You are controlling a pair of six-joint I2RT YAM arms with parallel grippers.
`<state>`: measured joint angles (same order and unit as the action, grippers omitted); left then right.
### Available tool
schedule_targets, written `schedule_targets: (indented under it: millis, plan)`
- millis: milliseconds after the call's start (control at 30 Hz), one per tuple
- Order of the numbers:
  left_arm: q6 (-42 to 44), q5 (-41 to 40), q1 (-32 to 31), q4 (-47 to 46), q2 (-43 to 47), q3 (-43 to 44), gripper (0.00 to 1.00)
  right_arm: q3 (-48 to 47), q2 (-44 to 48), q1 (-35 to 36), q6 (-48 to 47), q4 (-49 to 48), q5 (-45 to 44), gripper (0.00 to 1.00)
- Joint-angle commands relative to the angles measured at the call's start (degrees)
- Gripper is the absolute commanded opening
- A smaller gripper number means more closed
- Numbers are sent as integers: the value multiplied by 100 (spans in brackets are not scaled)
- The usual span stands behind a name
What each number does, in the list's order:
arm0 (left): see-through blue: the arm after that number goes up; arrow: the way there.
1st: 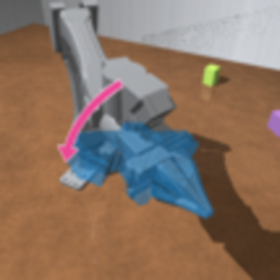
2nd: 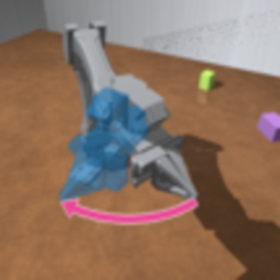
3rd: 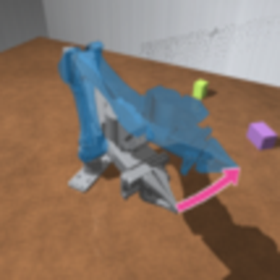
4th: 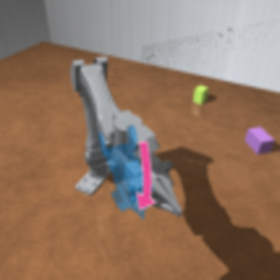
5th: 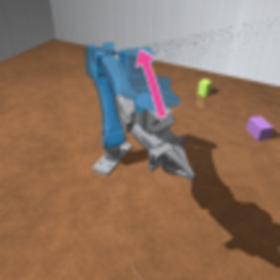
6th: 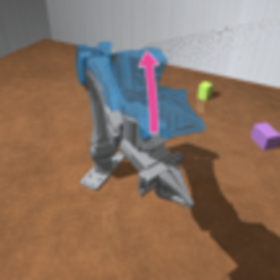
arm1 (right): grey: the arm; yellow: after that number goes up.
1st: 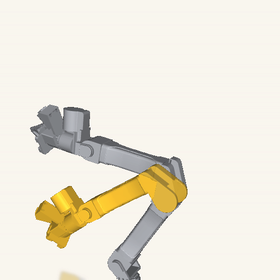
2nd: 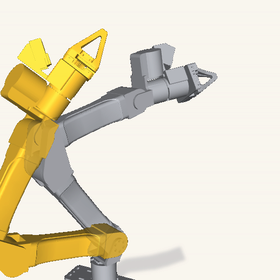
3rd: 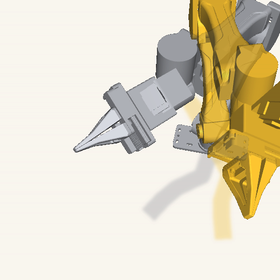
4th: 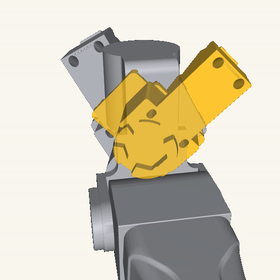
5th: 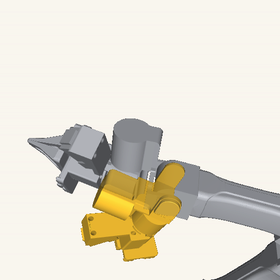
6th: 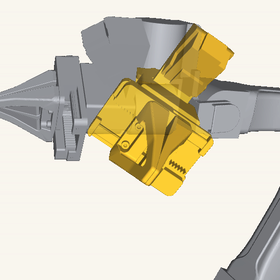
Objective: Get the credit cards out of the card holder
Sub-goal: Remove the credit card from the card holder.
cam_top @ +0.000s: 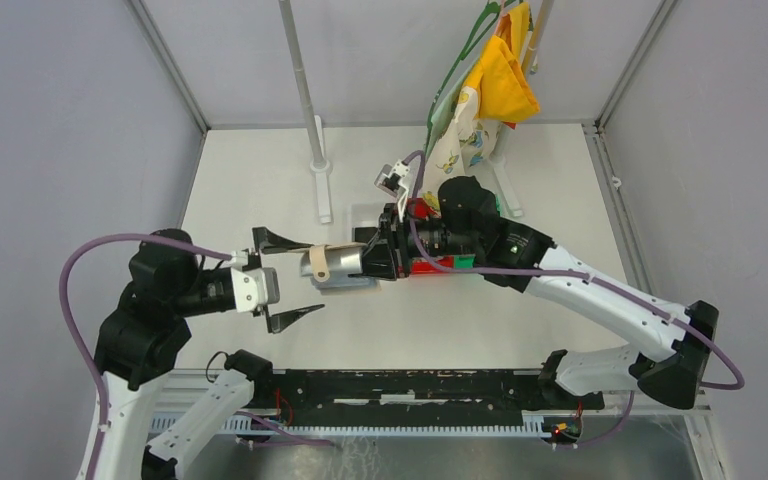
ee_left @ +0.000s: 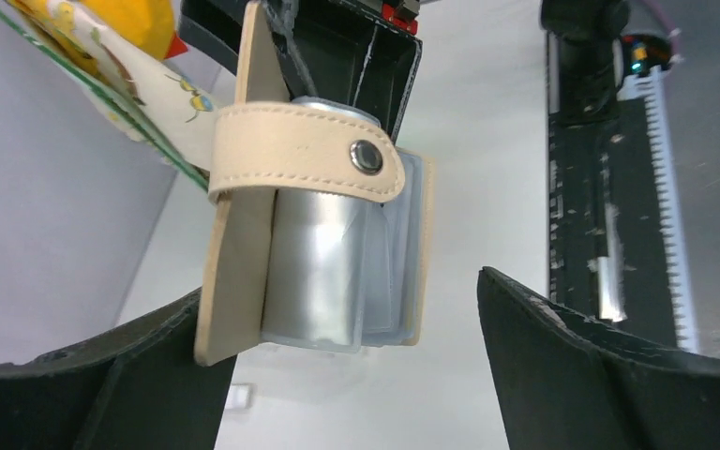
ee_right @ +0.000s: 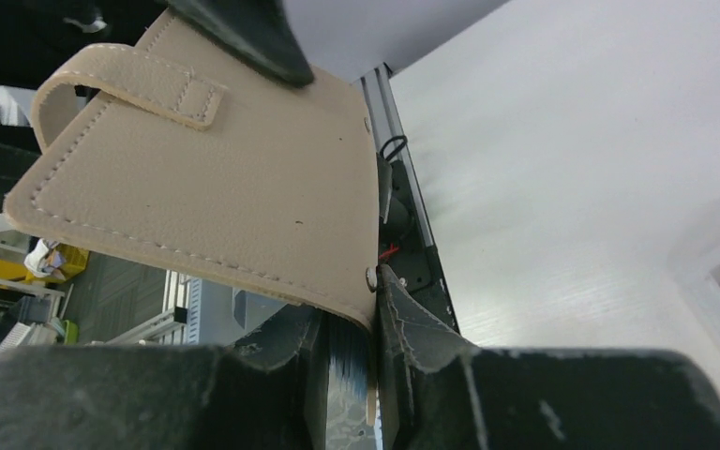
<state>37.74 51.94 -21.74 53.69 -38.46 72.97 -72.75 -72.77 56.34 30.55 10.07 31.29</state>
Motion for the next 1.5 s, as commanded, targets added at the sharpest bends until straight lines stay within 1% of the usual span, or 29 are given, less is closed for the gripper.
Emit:
schedule_targets:
  millis: [0, 133, 300, 467, 567, 633, 733, 800, 967, 1000, 1067, 1133, 1267, 1367, 1433, 1467]
  plan:
    - [624, -709, -14, -920, 446, -536, 94, -340, -215, -39, 435, 249, -101, 0]
    - [1043, -753, -13, -1140, 706, -986, 89, -238, -328, -35, 674, 241, -162, 0]
    - [1570, -837, -12, -1142, 959, -1388, 89, -275, -484, -41, 1025, 102, -198, 0]
    - [1858, -985, -9, -1176, 1078, -1572, 89, -365, -618, -30, 1172, 69, -277, 0]
    - [1762, -1154, -11, -1522, 1145, -1701, 82, -350, -673, -22, 1223, 21, -267, 0]
    - [1821, -1097, -5, -1616, 1204, -1789, 79, -291, -685, -23, 1322, -110, -270, 0]
    - [1924, -1005, -2, -1601, 1316, -1936, 80, -290, -755, -17, 1475, -239, -268, 0]
    - [2194, -1002, -8, -1422, 1370, -1987, 81, -296, -775, -22, 1571, -296, -308, 0]
    - [2430, -1122, 0, -1330, 1430, -2018, 81, -296, -816, -9, 1711, -383, -440, 0]
    - [2441, -1176, 2, -1415, 1448, -2048, 78, -287, -847, 0, 1738, -413, -418, 0]
    - [2456, -1262, 5, -1632, 1507, -2143, 74, -278, -883, 38, 1802, -480, -428, 0]
    - [2512, -1341, 8, -1900, 1607, -2290, 72, -260, -935, 76, 1879, -599, -398, 0]
    - [2552, -1534, 13, -2473, 1804, -2604, 72, -248, -1018, 156, 2054, -885, -380, 0]
    - [2544, -1804, 20, -2819, 1869, -2742, 69, -270, -1074, 186, 2116, -963, -302, 0]
    - [2459, -2083, 20, -3084, 1889, -2779, 65, -200, -1032, 191, 2095, -970, -218, 0]
    - [2345, -2235, 18, -3208, 1871, -2764, 62, -113, -988, 188, 2084, -1079, -156, 0]
